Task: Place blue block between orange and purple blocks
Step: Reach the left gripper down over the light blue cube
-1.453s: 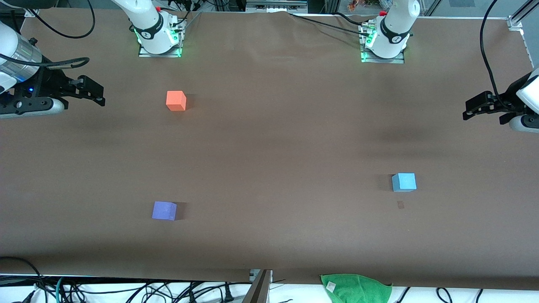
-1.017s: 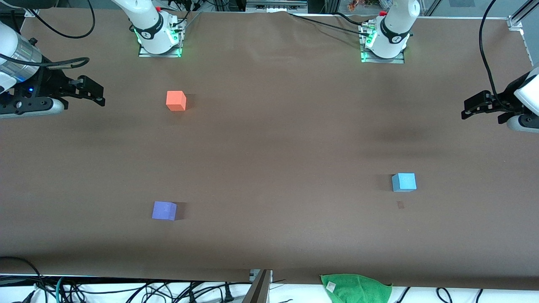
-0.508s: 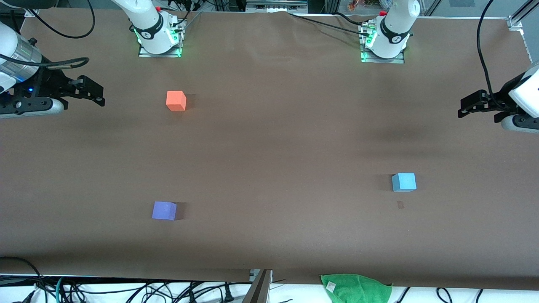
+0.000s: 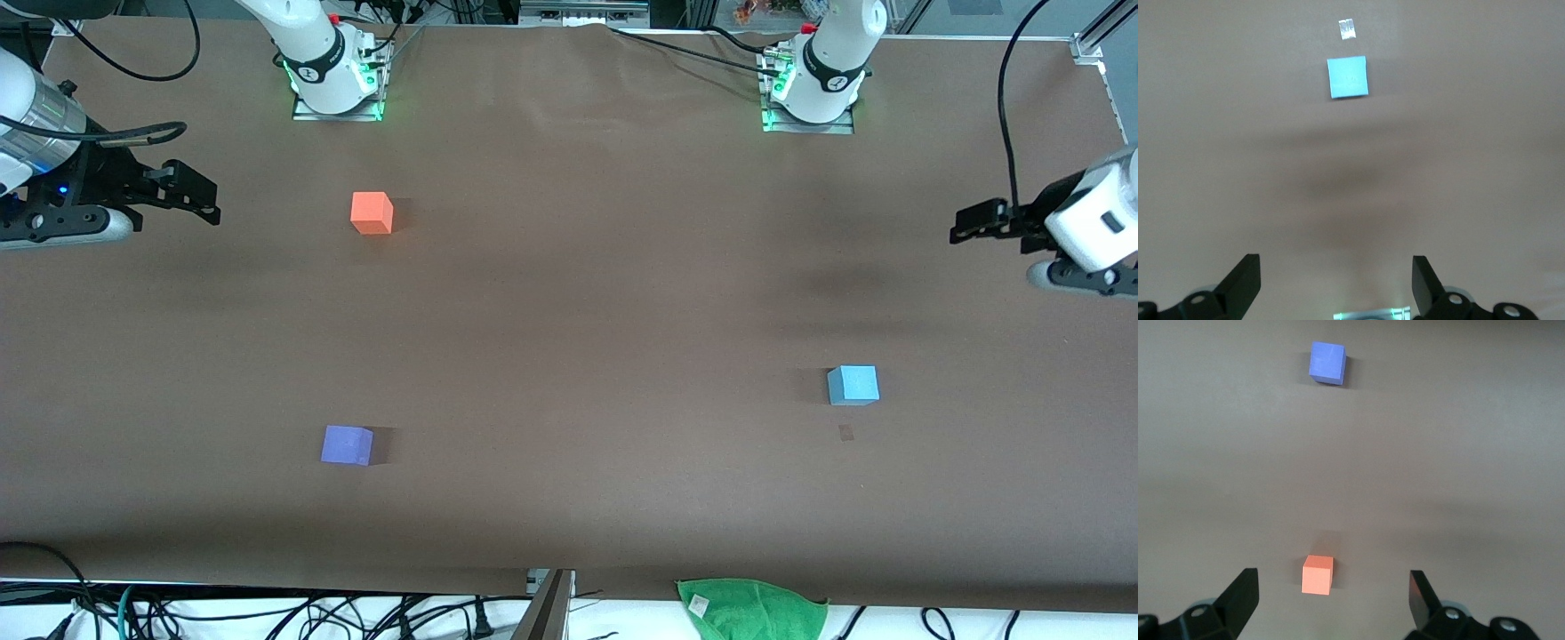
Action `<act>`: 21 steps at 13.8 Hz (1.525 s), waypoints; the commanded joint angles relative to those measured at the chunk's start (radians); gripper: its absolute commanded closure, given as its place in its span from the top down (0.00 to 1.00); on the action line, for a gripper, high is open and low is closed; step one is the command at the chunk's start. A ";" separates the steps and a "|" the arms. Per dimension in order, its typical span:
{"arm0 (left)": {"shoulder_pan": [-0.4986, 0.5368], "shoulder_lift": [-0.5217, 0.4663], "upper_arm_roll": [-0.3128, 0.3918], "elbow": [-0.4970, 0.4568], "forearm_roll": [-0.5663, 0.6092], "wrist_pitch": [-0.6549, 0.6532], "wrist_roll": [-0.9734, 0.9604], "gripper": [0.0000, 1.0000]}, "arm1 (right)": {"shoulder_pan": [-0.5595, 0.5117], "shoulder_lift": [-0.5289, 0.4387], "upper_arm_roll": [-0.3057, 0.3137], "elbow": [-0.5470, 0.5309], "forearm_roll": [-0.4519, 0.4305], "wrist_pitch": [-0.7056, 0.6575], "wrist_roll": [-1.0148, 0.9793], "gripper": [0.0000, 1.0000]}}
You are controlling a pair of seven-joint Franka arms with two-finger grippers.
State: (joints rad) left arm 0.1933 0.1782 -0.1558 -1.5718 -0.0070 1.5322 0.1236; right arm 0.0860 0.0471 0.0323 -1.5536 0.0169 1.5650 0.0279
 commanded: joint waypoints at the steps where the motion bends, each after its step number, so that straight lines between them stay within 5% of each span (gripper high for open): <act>1: 0.003 0.133 -0.004 0.024 0.053 0.112 0.014 1.00 | -0.002 0.000 -0.002 0.010 -0.003 0.001 -0.013 0.99; 3: -0.011 0.223 -0.007 0.029 0.145 0.167 0.014 1.00 | -0.002 0.000 -0.002 0.010 -0.003 0.001 -0.013 0.99; 6: -0.029 0.345 -0.008 0.042 0.297 0.453 0.002 1.00 | -0.003 0.000 -0.002 0.010 -0.003 0.001 -0.013 0.99; 12: -0.040 0.484 -0.010 0.039 0.107 0.583 -0.039 1.00 | -0.003 0.000 -0.003 0.007 -0.003 0.001 -0.013 0.99; 21: -0.037 0.577 -0.016 0.027 0.030 0.648 -0.029 1.00 | -0.002 0.002 -0.003 0.007 -0.003 -0.002 -0.013 0.99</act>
State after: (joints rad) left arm 0.1575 0.7471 -0.1719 -1.5621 0.0458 2.1834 0.0854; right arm 0.0851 0.0475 0.0295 -1.5539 0.0170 1.5662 0.0279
